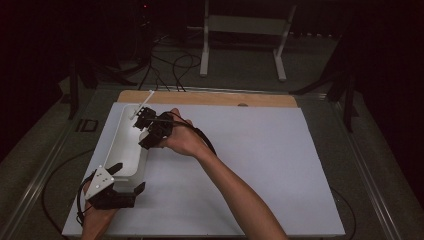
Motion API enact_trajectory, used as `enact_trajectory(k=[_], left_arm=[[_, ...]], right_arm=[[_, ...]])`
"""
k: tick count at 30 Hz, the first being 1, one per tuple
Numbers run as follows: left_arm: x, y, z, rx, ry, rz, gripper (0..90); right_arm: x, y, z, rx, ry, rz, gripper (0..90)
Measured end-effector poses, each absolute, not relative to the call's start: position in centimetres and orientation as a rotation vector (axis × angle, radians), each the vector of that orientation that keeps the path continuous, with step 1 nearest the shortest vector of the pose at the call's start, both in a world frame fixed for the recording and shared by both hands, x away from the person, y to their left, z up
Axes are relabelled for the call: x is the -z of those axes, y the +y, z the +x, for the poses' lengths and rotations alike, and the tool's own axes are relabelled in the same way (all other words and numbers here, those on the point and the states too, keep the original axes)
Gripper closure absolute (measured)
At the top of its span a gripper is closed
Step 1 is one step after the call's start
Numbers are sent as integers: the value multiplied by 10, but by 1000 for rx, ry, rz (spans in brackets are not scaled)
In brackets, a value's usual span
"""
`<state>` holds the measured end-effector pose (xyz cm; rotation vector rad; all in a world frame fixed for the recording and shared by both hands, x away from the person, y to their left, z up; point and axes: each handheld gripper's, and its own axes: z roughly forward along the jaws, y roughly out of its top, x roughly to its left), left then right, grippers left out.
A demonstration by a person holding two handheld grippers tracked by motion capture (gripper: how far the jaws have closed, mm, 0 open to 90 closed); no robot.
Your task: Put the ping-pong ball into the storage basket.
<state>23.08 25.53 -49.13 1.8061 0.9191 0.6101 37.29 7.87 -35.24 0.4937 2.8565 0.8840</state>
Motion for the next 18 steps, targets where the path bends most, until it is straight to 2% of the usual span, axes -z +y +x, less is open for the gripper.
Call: enact_trajectory(k=[18], left_arm=[[491,255,231,-612,921,1807,0]], right_arm=[[359,86,379,-907,2854,530,504]])
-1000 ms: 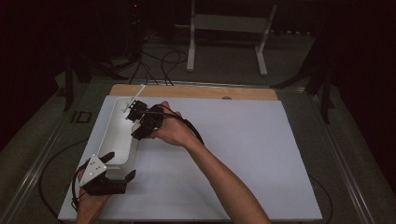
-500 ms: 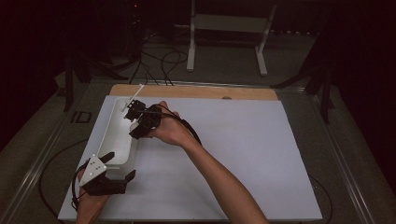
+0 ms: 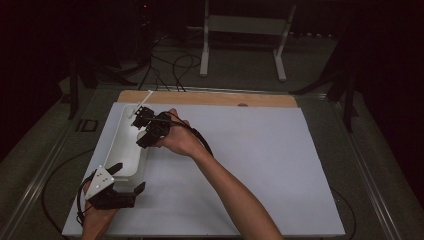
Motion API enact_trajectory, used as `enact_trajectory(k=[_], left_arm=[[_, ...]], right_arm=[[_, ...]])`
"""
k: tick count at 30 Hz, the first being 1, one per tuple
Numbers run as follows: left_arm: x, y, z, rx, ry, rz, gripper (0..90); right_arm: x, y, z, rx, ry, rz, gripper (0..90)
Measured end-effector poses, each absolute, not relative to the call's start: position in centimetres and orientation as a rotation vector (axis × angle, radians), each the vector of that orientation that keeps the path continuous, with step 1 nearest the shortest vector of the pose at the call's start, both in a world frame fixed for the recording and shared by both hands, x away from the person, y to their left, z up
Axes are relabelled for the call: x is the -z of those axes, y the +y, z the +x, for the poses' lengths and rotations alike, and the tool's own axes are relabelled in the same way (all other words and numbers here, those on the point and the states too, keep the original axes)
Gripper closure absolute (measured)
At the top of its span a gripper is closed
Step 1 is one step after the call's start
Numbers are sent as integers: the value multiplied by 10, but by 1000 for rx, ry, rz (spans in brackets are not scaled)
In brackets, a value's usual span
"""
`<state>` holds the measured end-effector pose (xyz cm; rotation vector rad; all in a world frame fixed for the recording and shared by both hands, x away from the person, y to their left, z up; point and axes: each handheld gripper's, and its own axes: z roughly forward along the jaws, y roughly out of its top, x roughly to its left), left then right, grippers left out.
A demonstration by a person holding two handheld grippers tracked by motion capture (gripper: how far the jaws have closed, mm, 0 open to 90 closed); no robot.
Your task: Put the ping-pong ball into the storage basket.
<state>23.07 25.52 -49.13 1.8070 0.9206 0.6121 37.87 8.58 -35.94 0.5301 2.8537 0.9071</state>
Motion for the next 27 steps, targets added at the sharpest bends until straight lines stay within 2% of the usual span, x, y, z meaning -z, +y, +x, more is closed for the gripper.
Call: enact_trajectory(k=[27], left_arm=[[491,255,231,-609,923,1805,0]], right_arm=[[367,99,382,-902,2851,550,504]])
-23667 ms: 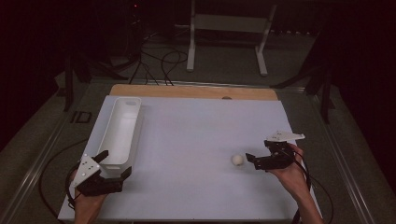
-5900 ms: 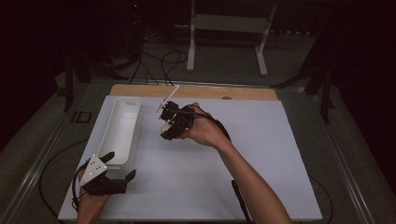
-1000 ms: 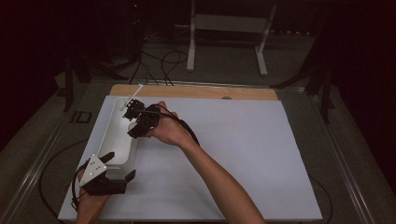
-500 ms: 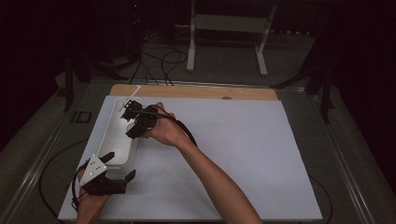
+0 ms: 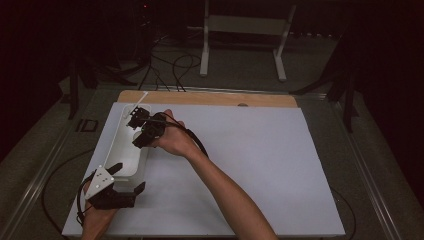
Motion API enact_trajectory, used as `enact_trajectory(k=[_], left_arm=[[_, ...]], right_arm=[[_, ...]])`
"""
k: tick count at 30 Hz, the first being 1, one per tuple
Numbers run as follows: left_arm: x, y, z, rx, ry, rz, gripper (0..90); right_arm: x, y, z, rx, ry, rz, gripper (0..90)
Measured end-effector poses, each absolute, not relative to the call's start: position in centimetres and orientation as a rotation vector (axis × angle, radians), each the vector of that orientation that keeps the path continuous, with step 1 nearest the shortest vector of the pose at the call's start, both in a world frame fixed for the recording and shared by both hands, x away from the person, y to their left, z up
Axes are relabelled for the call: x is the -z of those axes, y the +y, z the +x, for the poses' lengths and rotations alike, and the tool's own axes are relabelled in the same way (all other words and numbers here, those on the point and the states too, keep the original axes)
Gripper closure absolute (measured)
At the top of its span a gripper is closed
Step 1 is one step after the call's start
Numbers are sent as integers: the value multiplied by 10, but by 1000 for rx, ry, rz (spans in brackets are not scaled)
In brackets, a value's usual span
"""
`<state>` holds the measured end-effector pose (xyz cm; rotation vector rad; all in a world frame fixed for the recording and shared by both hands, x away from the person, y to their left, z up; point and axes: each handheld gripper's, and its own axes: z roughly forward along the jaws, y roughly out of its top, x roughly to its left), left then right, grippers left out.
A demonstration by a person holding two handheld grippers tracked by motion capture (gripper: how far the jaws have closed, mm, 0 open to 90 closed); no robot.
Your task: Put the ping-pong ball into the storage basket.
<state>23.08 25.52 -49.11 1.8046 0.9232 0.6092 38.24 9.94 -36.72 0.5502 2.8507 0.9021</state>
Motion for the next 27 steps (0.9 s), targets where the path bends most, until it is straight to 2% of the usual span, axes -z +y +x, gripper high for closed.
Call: enact_trajectory(k=[27], left_arm=[[491,256,231,-605,921,1803,0]], right_arm=[[371,117,383,-912,2843,544,503]])
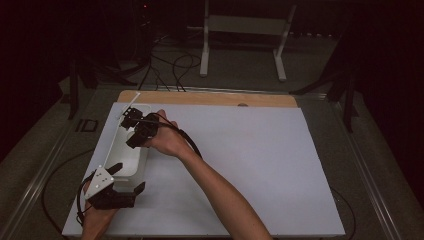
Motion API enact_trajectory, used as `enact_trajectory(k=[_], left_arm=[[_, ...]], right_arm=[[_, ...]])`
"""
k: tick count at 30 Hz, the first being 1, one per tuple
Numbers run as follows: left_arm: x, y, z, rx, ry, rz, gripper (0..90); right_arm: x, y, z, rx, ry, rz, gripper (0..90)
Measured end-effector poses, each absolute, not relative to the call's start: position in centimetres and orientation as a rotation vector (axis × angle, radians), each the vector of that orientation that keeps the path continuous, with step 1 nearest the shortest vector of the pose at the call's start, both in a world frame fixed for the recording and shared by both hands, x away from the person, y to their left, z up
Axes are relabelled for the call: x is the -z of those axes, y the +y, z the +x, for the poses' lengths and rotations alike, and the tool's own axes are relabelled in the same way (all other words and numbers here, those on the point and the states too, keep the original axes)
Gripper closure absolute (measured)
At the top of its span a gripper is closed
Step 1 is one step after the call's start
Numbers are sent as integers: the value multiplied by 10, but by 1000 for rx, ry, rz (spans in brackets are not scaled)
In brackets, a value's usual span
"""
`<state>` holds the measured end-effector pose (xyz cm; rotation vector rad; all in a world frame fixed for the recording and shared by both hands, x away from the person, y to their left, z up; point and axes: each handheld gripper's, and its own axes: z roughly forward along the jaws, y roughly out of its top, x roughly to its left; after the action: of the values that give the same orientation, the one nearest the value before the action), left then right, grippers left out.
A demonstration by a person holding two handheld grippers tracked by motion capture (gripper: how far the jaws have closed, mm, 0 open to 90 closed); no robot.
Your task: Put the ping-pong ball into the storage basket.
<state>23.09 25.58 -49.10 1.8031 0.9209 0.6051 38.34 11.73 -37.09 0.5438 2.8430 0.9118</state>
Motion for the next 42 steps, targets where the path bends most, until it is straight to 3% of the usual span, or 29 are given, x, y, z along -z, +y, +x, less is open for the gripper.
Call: enact_trajectory(k=[35,38,40,42], left_arm=[[491,256,231,-600,923,1798,0],[491,256,231,-600,923,1799,0],[491,256,231,-600,923,1799,0],[491,256,231,-600,923,1798,0]], right_arm=[[384,128,388,-954,2821,581,502],[385,129,389,-968,2828,610,437],[386,129,390,-984,2825,638,250],[386,128,390,-985,2829,641,216]])
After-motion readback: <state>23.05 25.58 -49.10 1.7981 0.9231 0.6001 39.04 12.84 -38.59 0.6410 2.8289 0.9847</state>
